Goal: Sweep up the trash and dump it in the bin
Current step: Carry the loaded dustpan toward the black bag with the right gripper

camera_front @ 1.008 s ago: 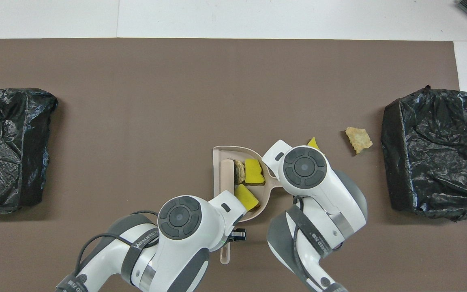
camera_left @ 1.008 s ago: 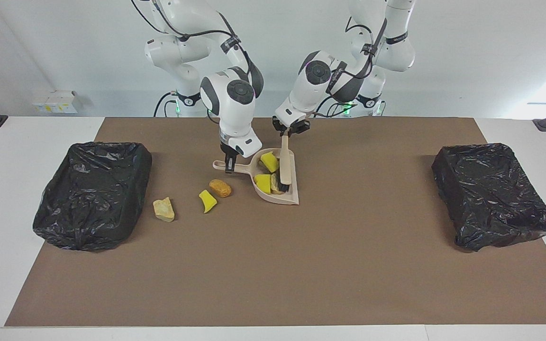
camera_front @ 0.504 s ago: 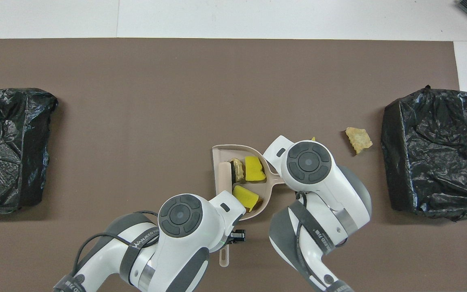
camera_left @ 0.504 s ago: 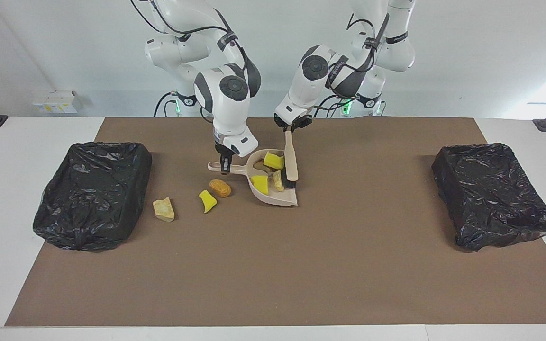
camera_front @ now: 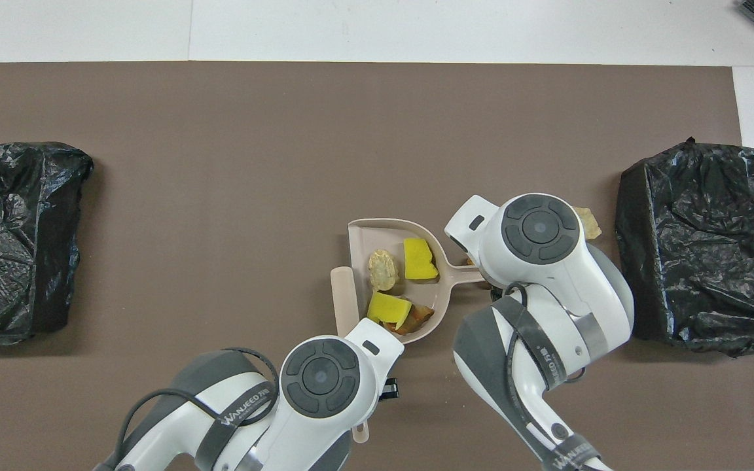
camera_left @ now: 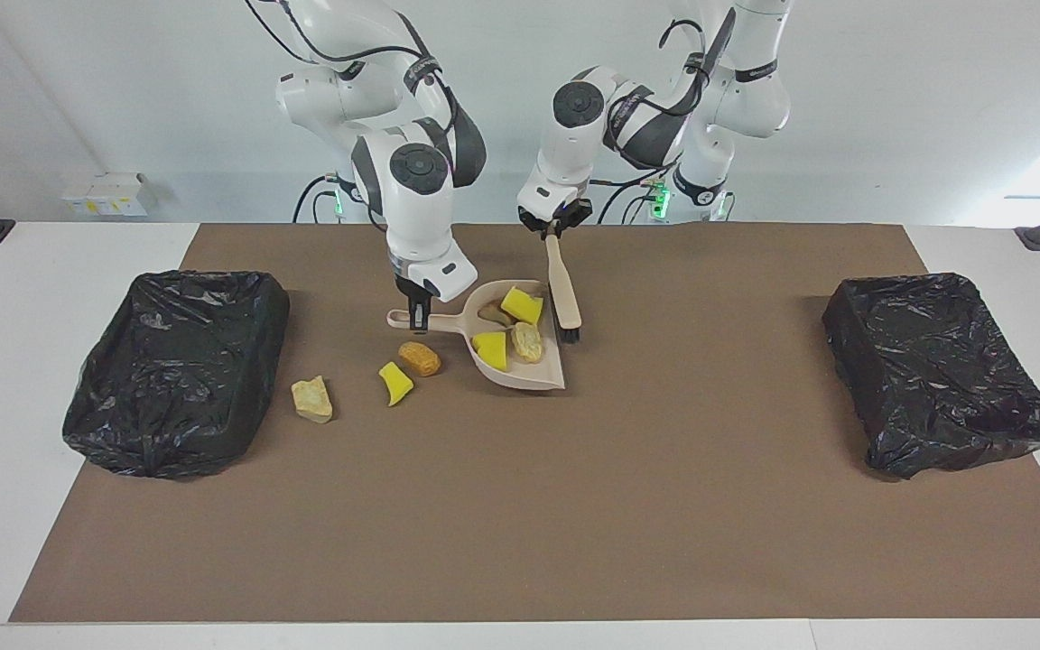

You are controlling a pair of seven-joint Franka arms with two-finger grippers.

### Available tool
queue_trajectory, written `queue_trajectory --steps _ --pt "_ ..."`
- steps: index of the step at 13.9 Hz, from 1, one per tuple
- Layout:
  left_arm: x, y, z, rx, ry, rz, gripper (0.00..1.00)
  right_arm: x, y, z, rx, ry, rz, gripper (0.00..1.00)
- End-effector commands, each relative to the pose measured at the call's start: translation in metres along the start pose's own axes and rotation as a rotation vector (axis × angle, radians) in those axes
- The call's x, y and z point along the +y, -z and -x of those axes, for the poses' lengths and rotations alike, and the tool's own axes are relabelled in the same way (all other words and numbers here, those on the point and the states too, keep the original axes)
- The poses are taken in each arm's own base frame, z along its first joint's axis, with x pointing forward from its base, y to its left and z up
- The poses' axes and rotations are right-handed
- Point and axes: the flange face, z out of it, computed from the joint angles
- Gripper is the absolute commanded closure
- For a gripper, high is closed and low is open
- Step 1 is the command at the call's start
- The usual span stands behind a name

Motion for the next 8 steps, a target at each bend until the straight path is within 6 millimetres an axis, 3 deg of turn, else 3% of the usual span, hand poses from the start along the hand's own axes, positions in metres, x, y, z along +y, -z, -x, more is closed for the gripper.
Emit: queue_trajectory --steps 1,5,8 --pt "-0.005 -0.001 0.031 0.025 0.005 -0.040 1.00 0.006 0.013 0.013 0.037 0.021 -0.015 1.00" --pt "-0.018 -0.018 0.061 0.042 0.012 -0.054 1.00 0.017 0.030 0.043 0.042 0.048 -0.038 1.00" --pt "-0.028 -0.028 0.068 0.054 0.022 -0.049 1.00 0.031 0.045 0.090 0.050 0.075 -0.051 1.00"
